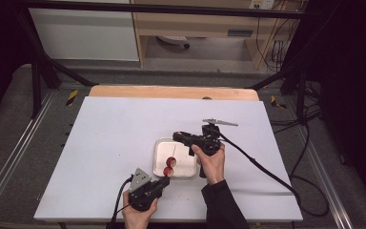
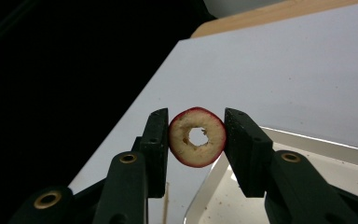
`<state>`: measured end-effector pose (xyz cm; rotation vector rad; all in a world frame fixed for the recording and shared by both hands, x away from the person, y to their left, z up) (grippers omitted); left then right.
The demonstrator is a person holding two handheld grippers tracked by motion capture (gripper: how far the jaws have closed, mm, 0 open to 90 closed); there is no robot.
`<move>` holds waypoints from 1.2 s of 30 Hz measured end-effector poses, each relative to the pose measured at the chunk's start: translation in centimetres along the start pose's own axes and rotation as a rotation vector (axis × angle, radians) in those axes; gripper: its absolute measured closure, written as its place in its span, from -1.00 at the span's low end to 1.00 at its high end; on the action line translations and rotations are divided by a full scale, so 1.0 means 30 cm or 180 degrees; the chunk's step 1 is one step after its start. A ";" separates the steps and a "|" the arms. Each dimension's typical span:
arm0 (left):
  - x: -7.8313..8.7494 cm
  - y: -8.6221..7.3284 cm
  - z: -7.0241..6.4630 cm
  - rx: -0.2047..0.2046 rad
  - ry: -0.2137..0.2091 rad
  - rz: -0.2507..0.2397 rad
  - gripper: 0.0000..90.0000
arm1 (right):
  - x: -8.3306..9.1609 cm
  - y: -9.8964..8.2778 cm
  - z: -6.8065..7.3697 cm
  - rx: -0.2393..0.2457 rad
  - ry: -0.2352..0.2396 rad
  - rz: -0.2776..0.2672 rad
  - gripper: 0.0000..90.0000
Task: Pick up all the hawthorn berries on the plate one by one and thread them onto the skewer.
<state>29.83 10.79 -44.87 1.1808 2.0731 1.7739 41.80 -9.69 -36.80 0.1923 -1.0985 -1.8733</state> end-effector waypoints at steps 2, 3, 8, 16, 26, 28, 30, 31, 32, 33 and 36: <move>-0.009 0.001 -0.007 0.0009 0.0010 -0.0053 0.96 | 0.009 -0.005 0.003 -0.0066 0.0058 -0.0107 0.38; -0.013 0.001 -0.012 0.0045 0.0001 -0.0068 0.96 | 0.012 -0.008 0.004 -0.0091 0.0091 -0.0162 0.38; -0.026 0.005 -0.028 0.0039 0.0000 -0.0162 0.96 | 0.022 -0.025 0.011 -0.0215 0.0233 -0.0342 0.38; -0.031 0.007 -0.029 0.0104 0.0015 -0.0258 0.96 | 0.031 -0.025 0.023 -0.0316 0.0350 -0.0429 0.38; -0.033 0.012 -0.026 0.0204 -0.0041 -0.0369 0.96 | 0.046 -0.012 0.035 -0.0490 0.0472 -0.0517 0.38; -0.033 0.012 -0.026 0.0205 -0.0051 -0.0392 0.96 | 0.050 -0.010 0.038 -0.0529 0.0499 -0.0534 0.38; -0.032 0.014 -0.028 0.0231 -0.0066 -0.0429 0.96 | 0.053 -0.007 0.040 -0.0537 0.0509 -0.0563 0.38; -0.030 0.016 -0.028 0.0225 -0.0076 -0.0439 0.96 | 0.055 -0.006 0.040 -0.0537 0.0511 -0.0566 0.38; -0.029 0.018 -0.029 0.0224 -0.0079 -0.0455 0.96 | 0.055 -0.005 0.040 -0.0533 0.0513 -0.0572 0.38; -0.028 0.020 -0.028 0.0213 -0.0082 -0.0452 0.96 | 0.056 -0.005 0.040 -0.0536 0.0514 -0.0572 0.38; -0.026 0.022 -0.029 0.0213 -0.0088 -0.0463 0.96 | 0.054 -0.006 0.039 -0.0536 0.0520 -0.0575 0.38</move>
Point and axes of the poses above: each handheld gripper's, and its own axes: x roughly backward along the jaws, y roughly out of its top, z roughly to its left, the point moved 1 cm from there along -x, roughly forward along the jaws, and after that the axes turned 4 degrees about -z, right-handed, at the moved point
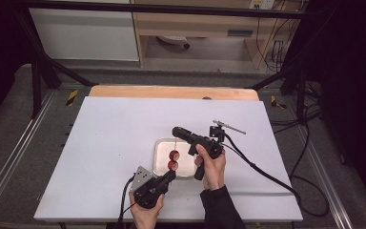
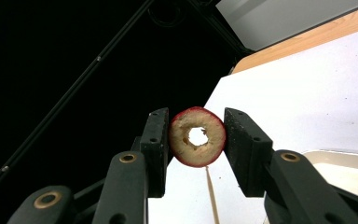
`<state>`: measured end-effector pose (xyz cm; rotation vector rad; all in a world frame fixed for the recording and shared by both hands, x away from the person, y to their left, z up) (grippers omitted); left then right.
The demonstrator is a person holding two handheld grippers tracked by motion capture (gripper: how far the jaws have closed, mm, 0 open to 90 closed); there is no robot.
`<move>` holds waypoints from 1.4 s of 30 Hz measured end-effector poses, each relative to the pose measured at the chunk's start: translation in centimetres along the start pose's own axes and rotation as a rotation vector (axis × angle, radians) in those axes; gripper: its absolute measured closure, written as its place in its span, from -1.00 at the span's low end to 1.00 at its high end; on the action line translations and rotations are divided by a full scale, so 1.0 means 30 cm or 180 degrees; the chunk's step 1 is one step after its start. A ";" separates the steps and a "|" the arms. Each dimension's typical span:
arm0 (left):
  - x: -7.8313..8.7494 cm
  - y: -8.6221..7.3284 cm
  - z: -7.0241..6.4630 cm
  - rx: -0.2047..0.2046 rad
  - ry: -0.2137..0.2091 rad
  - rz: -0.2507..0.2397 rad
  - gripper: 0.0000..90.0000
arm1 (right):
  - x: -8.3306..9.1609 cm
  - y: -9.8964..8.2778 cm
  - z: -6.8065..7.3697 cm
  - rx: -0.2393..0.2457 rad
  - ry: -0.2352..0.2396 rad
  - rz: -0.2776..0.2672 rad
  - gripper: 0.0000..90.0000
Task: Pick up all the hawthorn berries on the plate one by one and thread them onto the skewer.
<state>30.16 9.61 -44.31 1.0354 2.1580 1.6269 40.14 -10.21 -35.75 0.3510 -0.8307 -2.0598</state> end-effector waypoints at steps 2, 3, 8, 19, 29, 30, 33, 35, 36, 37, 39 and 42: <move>0.000 0.000 0.000 0.0001 0.0003 0.0003 0.96 | -0.002 -0.002 -0.001 0.0007 -0.0007 -0.0004 0.38; 0.000 0.000 0.000 0.0001 0.0003 0.0003 0.96 | -0.003 -0.003 -0.003 0.0011 -0.0009 0.0005 0.38; -0.003 0.001 -0.001 0.0010 0.0004 -0.0001 0.96 | -0.008 -0.010 -0.005 0.0001 -0.0004 0.0028 0.38; -0.008 -0.001 -0.002 0.0076 -0.0006 -0.0019 0.96 | -0.011 -0.029 -0.006 0.0016 0.0017 0.0083 0.38; -0.016 -0.007 0.001 0.0211 -0.0082 -0.0031 0.97 | -0.006 -0.039 -0.006 0.0020 0.0003 0.0109 0.38; -0.017 -0.007 0.002 0.0200 -0.0067 -0.0033 0.97 | -0.006 -0.040 -0.006 0.0020 0.0002 0.0110 0.38; -0.021 -0.004 0.003 0.0193 -0.0009 -0.0057 0.97 | -0.006 -0.049 -0.007 -0.0025 -0.0022 0.0199 0.38; -0.019 -0.001 0.003 0.0194 0.0008 -0.0087 0.97 | -0.006 -0.056 -0.013 -0.0023 -0.0035 0.0219 0.38; -0.018 0.002 0.005 0.0179 0.0023 -0.0099 0.97 | -0.006 -0.059 -0.016 -0.0040 -0.0036 0.0246 0.39; -0.019 0.005 0.008 0.0194 0.0025 -0.0089 0.97 | -0.006 -0.064 -0.018 -0.0043 -0.0045 0.0283 0.39; -0.022 0.007 0.012 0.0194 0.0026 -0.0059 0.97 | -0.008 -0.076 -0.020 -0.0022 -0.0037 0.0306 0.39; -0.026 0.004 0.014 0.0181 0.0024 -0.0023 0.97 | -0.007 -0.081 -0.020 0.0040 -0.0058 0.0306 0.39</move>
Point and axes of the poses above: each handheld gripper's, and its own axes: x roughly backward along the jaws, y roughly out of its top, z roughly to its left, the point moved 1 cm from there along -x, roughly forward along the jaws, and after that the axes turned 4 degrees about -z, right-handed, at the moved point
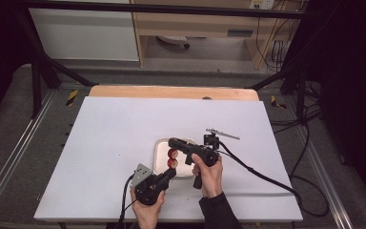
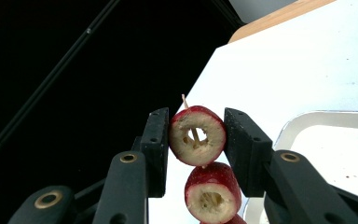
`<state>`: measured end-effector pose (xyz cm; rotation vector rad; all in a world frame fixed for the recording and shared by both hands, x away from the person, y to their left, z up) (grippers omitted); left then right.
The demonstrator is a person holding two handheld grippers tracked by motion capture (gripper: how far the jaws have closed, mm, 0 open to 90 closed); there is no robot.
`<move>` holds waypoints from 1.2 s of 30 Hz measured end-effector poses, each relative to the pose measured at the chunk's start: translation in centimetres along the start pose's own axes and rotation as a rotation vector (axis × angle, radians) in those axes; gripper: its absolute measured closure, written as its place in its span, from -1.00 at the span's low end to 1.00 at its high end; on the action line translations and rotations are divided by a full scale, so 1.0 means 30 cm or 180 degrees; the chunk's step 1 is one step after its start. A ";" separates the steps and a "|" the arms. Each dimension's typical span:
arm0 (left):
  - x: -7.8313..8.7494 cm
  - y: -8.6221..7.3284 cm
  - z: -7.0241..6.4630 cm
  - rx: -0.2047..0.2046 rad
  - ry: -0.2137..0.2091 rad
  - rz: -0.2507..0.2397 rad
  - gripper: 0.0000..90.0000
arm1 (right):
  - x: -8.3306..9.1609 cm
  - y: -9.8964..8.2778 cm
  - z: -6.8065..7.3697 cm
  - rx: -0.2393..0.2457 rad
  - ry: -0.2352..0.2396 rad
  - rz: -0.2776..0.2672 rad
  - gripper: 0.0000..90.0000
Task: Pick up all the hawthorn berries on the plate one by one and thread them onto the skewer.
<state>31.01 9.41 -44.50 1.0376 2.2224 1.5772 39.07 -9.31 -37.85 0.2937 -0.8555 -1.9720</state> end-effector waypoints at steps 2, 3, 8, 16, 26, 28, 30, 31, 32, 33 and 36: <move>-0.005 -0.002 0.002 -0.0002 -0.0014 0.0026 0.97 | 0.000 -0.004 0.001 0.0025 -0.0022 0.0009 0.39; -0.006 -0.003 0.002 -0.0002 -0.0007 0.0043 0.97 | 0.001 -0.005 0.001 0.0040 -0.0034 0.0018 0.39; -0.007 -0.008 0.008 -0.0034 -0.0017 0.0070 0.97 | 0.005 -0.002 -0.002 0.0210 -0.0077 0.0093 0.36; 0.022 0.006 0.039 -0.0100 0.0054 0.0120 0.97 | 0.050 0.020 -0.016 0.0779 -0.0383 0.0103 -0.29; 0.050 0.023 0.063 -0.0292 0.0069 0.0246 0.97 | 0.103 0.030 -0.088 0.1396 -0.0684 0.0401 -0.81; 0.056 0.027 0.071 -0.0319 0.0079 0.0281 0.96 | 0.118 0.028 -0.103 0.1510 -0.0755 0.0464 -0.86; 0.061 0.032 0.079 -0.0335 0.0078 0.0303 0.96 | 0.131 0.024 -0.120 0.1626 -0.0825 0.0580 -0.90; 0.063 0.035 0.082 -0.0357 0.0092 0.0306 0.96 | 0.138 0.021 -0.128 0.1669 -0.0857 0.0640 -0.92; 0.065 0.037 0.084 -0.0352 0.0086 0.0331 0.96 | 0.145 0.017 -0.136 0.1695 -0.0883 0.0689 -0.93; 0.066 0.040 0.086 -0.0358 0.0089 0.0343 0.96 | 0.152 0.014 -0.145 0.1726 -0.0907 0.0738 -0.95; 0.071 0.048 0.089 -0.0395 0.0091 0.0367 0.96 | 0.173 0.006 -0.173 0.1793 -0.0969 0.0840 -0.97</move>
Point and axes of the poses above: each handheld gripper's, and its own axes: x roughly backward along the jaws, y roughly out of its top, z roughly to its left, the point moved 1 cm from there along -x, roughly forward along the jaws, and after that the axes turned 4 degrees about -z, right-handed, at the moved point
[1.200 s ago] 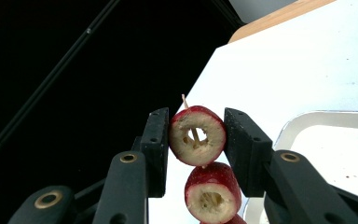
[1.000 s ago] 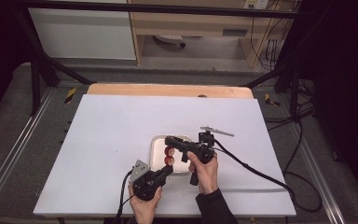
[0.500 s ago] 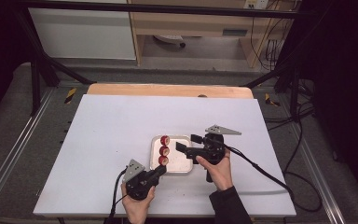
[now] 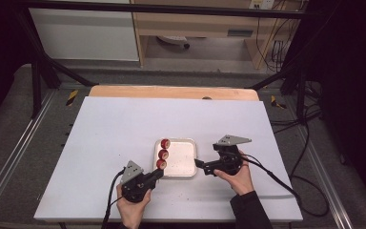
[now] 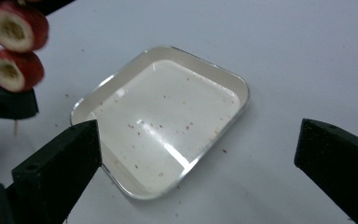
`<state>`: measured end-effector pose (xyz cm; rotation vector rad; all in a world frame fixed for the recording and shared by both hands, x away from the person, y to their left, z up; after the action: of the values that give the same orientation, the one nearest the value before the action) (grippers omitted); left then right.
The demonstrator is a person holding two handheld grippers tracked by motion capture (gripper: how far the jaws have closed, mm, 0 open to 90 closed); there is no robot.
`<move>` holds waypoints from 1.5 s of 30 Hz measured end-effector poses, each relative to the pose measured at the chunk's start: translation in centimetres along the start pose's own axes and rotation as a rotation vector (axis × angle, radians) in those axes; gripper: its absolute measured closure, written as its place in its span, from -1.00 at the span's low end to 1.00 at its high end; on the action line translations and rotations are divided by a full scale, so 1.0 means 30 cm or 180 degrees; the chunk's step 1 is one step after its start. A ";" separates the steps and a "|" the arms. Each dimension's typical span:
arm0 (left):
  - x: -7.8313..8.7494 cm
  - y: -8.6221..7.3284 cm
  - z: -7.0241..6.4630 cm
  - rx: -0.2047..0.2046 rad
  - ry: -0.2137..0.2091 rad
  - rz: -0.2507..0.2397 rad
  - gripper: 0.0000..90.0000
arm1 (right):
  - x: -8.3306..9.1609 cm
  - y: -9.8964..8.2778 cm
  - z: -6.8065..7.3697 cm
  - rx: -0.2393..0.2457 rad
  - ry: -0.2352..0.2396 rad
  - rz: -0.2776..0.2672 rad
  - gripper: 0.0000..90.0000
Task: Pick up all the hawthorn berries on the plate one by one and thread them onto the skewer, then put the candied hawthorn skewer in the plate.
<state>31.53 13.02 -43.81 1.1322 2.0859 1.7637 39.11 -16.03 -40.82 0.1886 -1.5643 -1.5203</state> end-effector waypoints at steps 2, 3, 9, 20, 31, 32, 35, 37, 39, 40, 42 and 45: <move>0.003 0.004 0.004 -0.0037 0.0009 0.0044 0.96 | 0.005 -0.018 -0.014 0.0042 -0.0030 0.0044 -0.98; 0.005 0.007 0.006 -0.0052 0.0008 0.0057 0.96 | 0.008 -0.027 -0.019 0.0050 -0.0031 0.0073 -0.98; 0.012 0.030 0.015 -0.0132 0.0012 0.0160 0.96 | 0.030 -0.082 -0.055 0.0099 -0.0118 0.0141 -0.98; -0.018 0.076 0.019 -0.0297 0.0025 0.0419 0.96 | 0.093 -0.182 -0.111 0.0157 -0.0140 0.0260 -0.97; -0.040 0.125 0.014 -0.0446 0.0045 0.0604 0.96 | 0.137 -0.224 -0.139 0.0127 -0.0196 0.0281 -0.96; -0.042 0.134 0.014 -0.0474 0.0055 0.0625 0.96 | 0.139 -0.226 -0.141 0.0137 -0.0201 0.0285 -0.96; -0.051 0.151 0.014 -0.0514 0.0055 0.0691 0.96 | 0.148 -0.233 -0.148 0.0112 -0.0212 0.0280 -0.96; -0.056 0.161 0.017 -0.0558 0.0072 0.0737 0.96 | 0.152 -0.240 -0.154 0.0124 -0.0233 0.0299 -0.96; -0.063 0.167 0.021 -0.0575 0.0082 0.0774 0.96 | 0.155 -0.244 -0.155 0.0119 -0.0232 0.0310 -0.96; -0.067 0.170 0.023 -0.0580 0.0083 0.0796 0.96 | 0.157 -0.246 -0.155 0.0110 -0.0234 0.0320 -0.96; -0.076 0.174 0.028 -0.0613 0.0090 0.0856 0.96 | 0.161 -0.249 -0.157 0.0111 -0.0231 0.0318 -0.96; -0.093 0.176 0.035 -0.0629 0.0110 0.0920 0.96 | 0.166 -0.253 -0.161 0.0109 -0.0245 0.0306 -0.96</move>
<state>36.33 12.04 -40.24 1.4086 1.7872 2.0758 35.99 -24.50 -45.74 0.0738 -1.6375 -1.4414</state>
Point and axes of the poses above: each handheld gripper's, and its own axes: x roughly backward along the jaws, y roughly out of its top, z roughly to its left, the point moved 1 cm from there along -x, roughly forward along the jaws, and after that the axes turned 4 degrees about -z, right-handed, at the moved point
